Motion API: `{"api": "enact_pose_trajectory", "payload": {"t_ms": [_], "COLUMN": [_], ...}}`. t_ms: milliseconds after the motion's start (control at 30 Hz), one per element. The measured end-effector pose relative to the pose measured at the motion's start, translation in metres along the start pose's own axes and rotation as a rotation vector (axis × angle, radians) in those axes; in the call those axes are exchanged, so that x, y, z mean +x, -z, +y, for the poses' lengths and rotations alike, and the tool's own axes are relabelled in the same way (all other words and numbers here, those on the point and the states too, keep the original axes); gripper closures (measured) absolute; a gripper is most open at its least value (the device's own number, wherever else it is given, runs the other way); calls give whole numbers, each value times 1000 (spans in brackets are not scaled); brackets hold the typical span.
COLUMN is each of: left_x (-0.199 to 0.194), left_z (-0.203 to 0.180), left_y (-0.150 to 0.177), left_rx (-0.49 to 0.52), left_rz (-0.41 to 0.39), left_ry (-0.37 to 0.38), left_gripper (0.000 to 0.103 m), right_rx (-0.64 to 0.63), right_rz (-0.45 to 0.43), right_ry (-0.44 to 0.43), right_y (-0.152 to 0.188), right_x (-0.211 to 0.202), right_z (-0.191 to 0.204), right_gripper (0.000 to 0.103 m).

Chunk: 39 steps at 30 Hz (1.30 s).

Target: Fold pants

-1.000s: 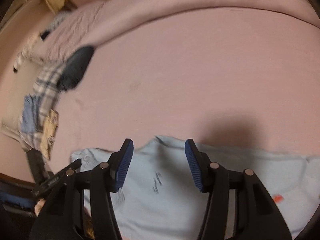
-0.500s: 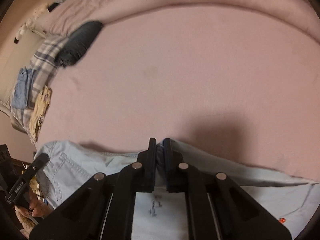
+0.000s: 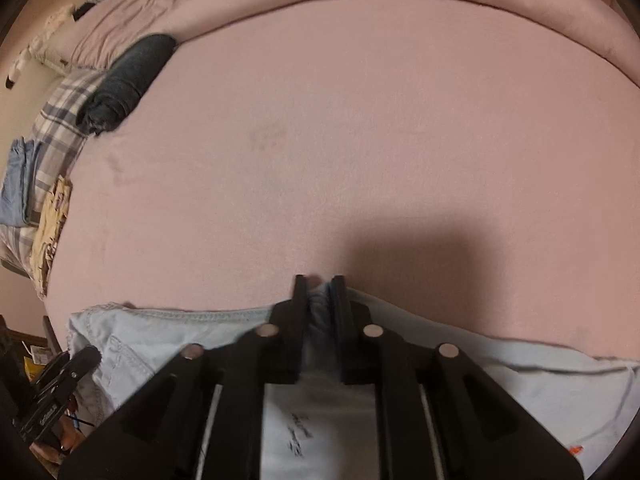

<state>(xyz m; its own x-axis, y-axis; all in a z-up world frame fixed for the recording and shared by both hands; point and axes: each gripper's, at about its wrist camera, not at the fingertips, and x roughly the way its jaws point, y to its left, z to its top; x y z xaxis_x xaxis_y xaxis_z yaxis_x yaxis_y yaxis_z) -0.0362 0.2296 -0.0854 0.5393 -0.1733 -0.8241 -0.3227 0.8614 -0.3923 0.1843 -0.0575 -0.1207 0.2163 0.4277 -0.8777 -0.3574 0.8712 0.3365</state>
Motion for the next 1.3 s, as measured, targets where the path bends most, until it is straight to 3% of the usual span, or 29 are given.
{"api": "enact_pose_trajectory", "payload": {"t_ms": [67,167,267,433,533,633,700,767,833,900,1000,1167,1300], "left_x": [-10,-25,-29,-12,-1,4,7,7,4,2,-13,-38,-34], "left_z": [3,11,14,5,-1,-7,-10,-12,-9,-6,-16,-33,-36], "left_y": [3,5,11,26,32,35,36,36,36,36,34,25,26], "left_rx": [-23,-66,-85,-76,-74,-71,-64,-59,-103,-148,-130,-86,-45], "left_rz": [0,-27,-33,53,80,64,51,34,29,28,-3,-34,-30], "left_ry": [24,47,32,-11,-50,-69,-84,-107,-66,-49,-74,-57,-98], "left_gripper": [58,38,36,33,29,26,29,52,66,69,72,73,73], "right_rx": [43,147,267,551,753,865,895,923,927,915,903,845,839], "right_rz": [-69,-179,-268,-351,-367,-404,-420,-421,-424,-422,-445,-509,-516], "right_ry": [1,1,54,268,342,419,442,462,448,429,440,507,524], "right_y": [9,32,65,147,197,236,251,260,263,262,254,244,240], "right_x": [-28,-80,-120,-173,-195,-217,-225,-229,-228,-224,-222,-238,-242], "right_z": [-14,-48,-95,-203,-269,-306,-321,-332,-342,-350,-341,-307,-313], "right_gripper": [60,56,48,44,44,48,50,53,59,74,91,94,94]}}
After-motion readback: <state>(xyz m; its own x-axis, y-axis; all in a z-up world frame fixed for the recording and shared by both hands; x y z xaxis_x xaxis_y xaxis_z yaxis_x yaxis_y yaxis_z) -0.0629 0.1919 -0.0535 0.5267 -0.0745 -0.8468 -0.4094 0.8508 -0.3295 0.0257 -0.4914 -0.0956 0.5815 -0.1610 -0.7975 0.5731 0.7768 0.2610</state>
